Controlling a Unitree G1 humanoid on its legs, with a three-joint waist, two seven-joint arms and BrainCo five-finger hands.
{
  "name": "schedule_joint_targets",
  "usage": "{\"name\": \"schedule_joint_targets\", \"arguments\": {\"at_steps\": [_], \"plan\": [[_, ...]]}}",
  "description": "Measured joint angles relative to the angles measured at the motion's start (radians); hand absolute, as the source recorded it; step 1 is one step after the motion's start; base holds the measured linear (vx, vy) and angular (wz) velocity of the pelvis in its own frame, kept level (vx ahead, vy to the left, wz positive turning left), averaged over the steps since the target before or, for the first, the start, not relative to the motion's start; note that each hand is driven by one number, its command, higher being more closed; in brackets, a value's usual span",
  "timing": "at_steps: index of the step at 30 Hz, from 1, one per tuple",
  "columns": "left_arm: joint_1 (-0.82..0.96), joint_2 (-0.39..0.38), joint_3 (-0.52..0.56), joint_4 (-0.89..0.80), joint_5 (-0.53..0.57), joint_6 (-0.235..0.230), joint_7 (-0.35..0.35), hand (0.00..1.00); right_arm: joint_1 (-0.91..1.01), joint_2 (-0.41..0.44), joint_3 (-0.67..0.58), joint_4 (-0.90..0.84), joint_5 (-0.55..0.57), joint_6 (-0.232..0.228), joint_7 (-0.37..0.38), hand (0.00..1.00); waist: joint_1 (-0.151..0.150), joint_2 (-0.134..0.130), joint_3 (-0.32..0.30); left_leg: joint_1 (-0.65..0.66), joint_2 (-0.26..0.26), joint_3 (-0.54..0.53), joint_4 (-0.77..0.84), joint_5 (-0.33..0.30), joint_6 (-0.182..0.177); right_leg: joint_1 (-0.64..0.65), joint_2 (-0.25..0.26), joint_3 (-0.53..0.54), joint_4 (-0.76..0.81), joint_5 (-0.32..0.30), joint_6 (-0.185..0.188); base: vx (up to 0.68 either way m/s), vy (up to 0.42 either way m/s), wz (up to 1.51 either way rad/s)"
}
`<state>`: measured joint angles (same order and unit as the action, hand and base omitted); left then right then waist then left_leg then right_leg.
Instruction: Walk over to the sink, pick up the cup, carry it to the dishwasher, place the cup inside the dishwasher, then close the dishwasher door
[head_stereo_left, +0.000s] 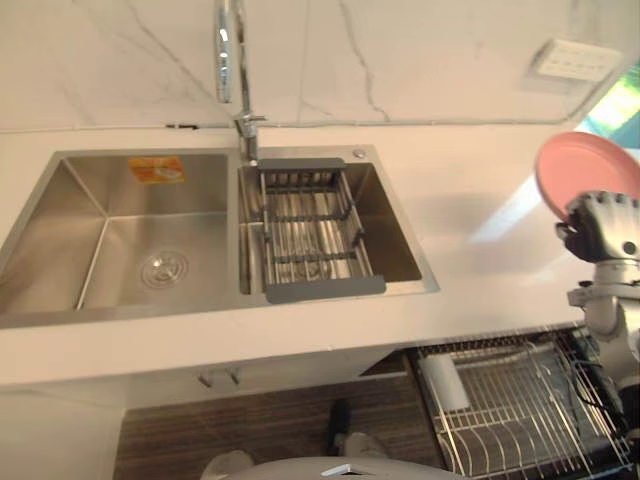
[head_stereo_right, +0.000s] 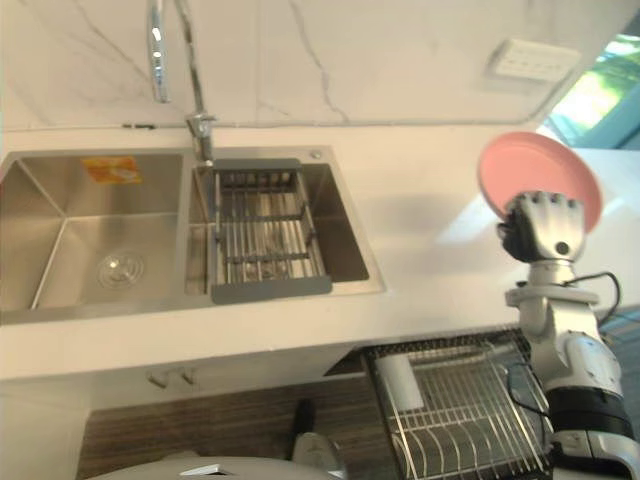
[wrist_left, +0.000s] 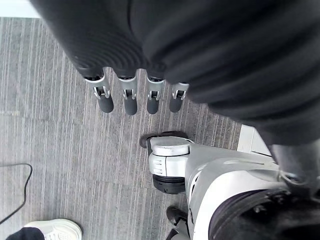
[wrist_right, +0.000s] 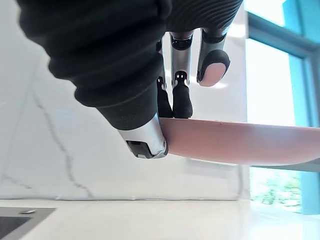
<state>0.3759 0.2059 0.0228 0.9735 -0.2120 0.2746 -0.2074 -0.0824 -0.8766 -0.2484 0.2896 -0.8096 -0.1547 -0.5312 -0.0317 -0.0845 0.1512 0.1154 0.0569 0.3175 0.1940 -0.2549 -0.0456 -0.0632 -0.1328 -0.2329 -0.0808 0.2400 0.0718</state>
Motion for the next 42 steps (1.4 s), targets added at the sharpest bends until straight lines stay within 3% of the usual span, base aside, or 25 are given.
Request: {"name": "schedule_joint_targets", "arguments": {"at_steps": [2,4,5,6,8,9,10,11,14,16,17,22,23,24,25,26,29,31,37,39,42], "plan": [[-0.002,0.010,-0.005,-0.004,0.000,0.010,-0.006,0.00,0.005,0.000,-0.031,-0.001,0.005,0.010,-0.018,1.00,-0.018,-0.005,-0.001,-0.036,0.002,0.046,0.052,-0.026,0.008,-0.054,0.003,0.033,0.032,0.003,0.000,-0.08,0.039,-0.58],[-0.002,0.017,-0.005,-0.004,0.001,0.018,-0.008,0.00,0.007,0.000,-0.035,-0.008,0.028,0.020,-0.018,1.00,-0.033,-0.006,0.000,-0.046,0.007,0.083,0.076,-0.038,0.014,-0.084,-0.003,0.007,0.051,-0.035,-0.029,-0.07,0.033,-0.64],[-0.003,0.015,-0.003,-0.009,0.001,0.023,-0.011,0.00,0.009,0.003,-0.036,-0.011,0.037,0.030,-0.017,1.00,-0.030,0.006,0.002,-0.045,0.030,0.127,0.066,-0.036,0.017,-0.104,-0.004,-0.063,0.081,-0.108,-0.059,-0.06,0.031,-1.01],[-0.011,0.005,-0.003,-0.016,0.001,0.029,-0.013,0.00,0.010,0.005,-0.036,-0.021,0.039,0.032,-0.015,1.00,-0.027,0.039,0.008,-0.046,0.070,0.161,0.063,-0.032,0.016,-0.140,-0.009,-0.126,0.175,-0.138,-0.079,-0.03,0.015,-0.95],[-0.014,0.017,0.007,-0.018,0.000,0.033,-0.014,0.00,0.030,0.006,-0.038,-0.050,0.064,0.032,-0.014,1.00,-0.036,0.035,0.017,-0.045,0.101,0.196,0.055,-0.024,0.002,-0.167,-0.021,-0.179,0.367,-0.178,-0.100,0.03,-0.035,-0.68],[-0.014,0.031,0.019,-0.018,0.000,0.048,-0.013,0.00,0.050,0.007,-0.040,-0.050,0.079,0.032,-0.014,1.00,-0.042,0.019,0.015,-0.043,0.103,0.212,0.046,-0.017,-0.011,-0.148,-0.029,-0.191,0.415,-0.234,-0.089,0.07,-0.083,-0.55],[-0.015,0.042,0.025,-0.019,-0.001,0.055,-0.015,0.00,0.059,0.008,-0.042,-0.050,0.087,0.033,-0.014,1.00,-0.043,-0.001,0.011,-0.042,0.099,0.215,0.051,-0.014,-0.016,-0.141,-0.028,-0.188,0.396,-0.253,-0.075,0.11,-0.141,-0.58],[-0.024,0.060,0.043,-0.019,-0.004,0.061,-0.018,0.00,0.069,0.008,-0.049,-0.051,0.109,0.032,-0.014,1.00,-0.040,-0.028,0.014,-0.059,0.094,0.210,0.070,-0.009,-0.024,-0.142,-0.007,-0.192,0.351,-0.249,-0.077,0.08,-0.153,-0.51],[-0.051,0.045,0.057,-0.021,-0.011,0.068,-0.017,0.00,0.081,0.008,-0.072,-0.049,0.141,0.033,-0.014,1.00,-0.053,0.008,0.030,-0.098,0.109,0.205,0.072,0.015,-0.012,-0.112,0.057,-0.185,0.169,-0.148,-0.089,0.02,-0.098,-0.39],[-0.053,0.039,0.063,-0.021,-0.035,0.069,-0.016,0.00,0.086,0.009,-0.071,-0.038,0.155,0.030,-0.014,1.00,-0.050,0.014,0.030,-0.109,0.105,0.217,0.077,0.014,-0.014,-0.062,0.090,-0.144,0.004,-0.060,-0.085,-0.07,0.010,-0.51],[-0.056,0.038,0.070,-0.020,-0.050,0.071,-0.016,0.00,0.085,0.012,-0.072,-0.039,0.156,0.028,-0.014,1.00,-0.046,0.013,0.033,-0.112,0.102,0.225,0.079,0.012,-0.014,-0.072,0.092,-0.122,-0.003,-0.051,-0.086,-0.09,0.063,-0.41],[-0.077,0.043,0.098,-0.018,-0.137,0.111,-0.008,0.00,0.089,0.128,-0.076,-0.039,0.156,0.021,0.005,1.00,-0.043,0.004,0.053,-0.107,0.090,0.238,0.042,0.002,-0.021,-0.103,0.085,-0.121,-0.010,-0.071,-0.081,-0.12,0.093,-0.22],[-0.081,0.039,0.100,-0.018,-0.142,0.111,-0.002,0.00,0.091,0.163,-0.076,-0.039,0.156,0.022,0.008,1.00,-0.038,0.012,0.060,-0.119,0.099,0.248,0.034,0.004,-0.009,-0.109,0.083,-0.148,-0.009,-0.100,-0.056,-0.08,0.072,-0.12],[-0.085,0.034,0.100,-0.017,-0.144,0.111,0.003,0.00,0.091,0.178,-0.076,-0.040,0.157,0.023,0.008,1.00,-0.034,0.029,0.066,-0.125,0.110,0.250,0.032,0.008,-0.008,-0.109,0.084,-0.164,-0.002,-0.085,-0.077,0.00,0.087,0.00],[-0.090,0.031,0.099,-0.018,-0.151,0.112,0.009,0.00,0.099,0.195,-0.076,-0.041,0.159,0.022,0.010,1.00,-0.034,0.030,0.067,-0.132,0.107,0.244,0.034,0.015,-0.018,-0.104,0.078,-0.171,-0.002,-0.075,-0.090,0.11,0.107,0.00],[-0.102,0.033,0.101,-0.016,-0.158,0.110,0.014,0.00,0.105,0.203,-0.075,-0.038,0.161,0.024,0.027,1.00,-0.023,0.029,0.084,-0.133,0.092,0.232,0.056,0.014,-0.021,-0.093,0.063,-0.176,-0.002,-0.047,-0.079,0.11,0.111,0.02],[-0.125,0.007,0.089,-0.019,-0.158,0.110,0.019,0.00,0.109,0.213,-0.066,-0.040,0.167,0.027,0.052,1.00,-0.027,0.085,0.111,-0.161,0.090,0.174,0.080,0.021,-0.019,-0.093,0.055,-0.194,-0.002,-0.040,-0.078,0.03,0.112,0.19],[-0.138,0.000,0.079,-0.018,-0.158,0.110,0.022,0.00,0.096,0.224,-0.050,-0.037,0.171,0.033,0.066,1.00,-0.026,0.105,0.119,-0.168,0.084,0.146,0.080,0.023,-0.016,-0.091,0.050,-0.205,-0.002,-0.040,-0.078,0.00,0.120,0.21],[-0.179,-0.001,0.053,-0.020,-0.160,0.093,0.022,0.00,0.059,0.277,0.015,-0.036,0.174,0.076,0.072,1.00,-0.002,0.116,0.193,-0.213,0.052,0.091,0.079,0.029,0.005,-0.114,0.017,-0.227,-0.003,-0.029,-0.064,-0.09,0.124,0.20],[-0.203,-0.001,0.044,-0.020,-0.160,0.083,0.019,0.00,0.010,0.280,0.024,-0.021,0.174,0.095,0.071,1.00,-0.003,0.129,0.238,-0.233,0.034,0.071,0.085,0.037,0.018,-0.121,-0.001,-0.243,-0.003,-0.019,-0.062,-0.11,0.140,0.23],[-0.217,-0.001,0.028,-0.021,-0.179,0.067,0.018,0.00,-0.051,0.274,0.048,0.025,0.174,0.114,0.068,1.00,-0.003,0.140,0.254,-0.280,0.023,0.059,0.096,0.043,0.028,-0.157,-0.015,-0.250,-0.002,-0.005,-0.061,-0.07,0.102,0.18]]}}
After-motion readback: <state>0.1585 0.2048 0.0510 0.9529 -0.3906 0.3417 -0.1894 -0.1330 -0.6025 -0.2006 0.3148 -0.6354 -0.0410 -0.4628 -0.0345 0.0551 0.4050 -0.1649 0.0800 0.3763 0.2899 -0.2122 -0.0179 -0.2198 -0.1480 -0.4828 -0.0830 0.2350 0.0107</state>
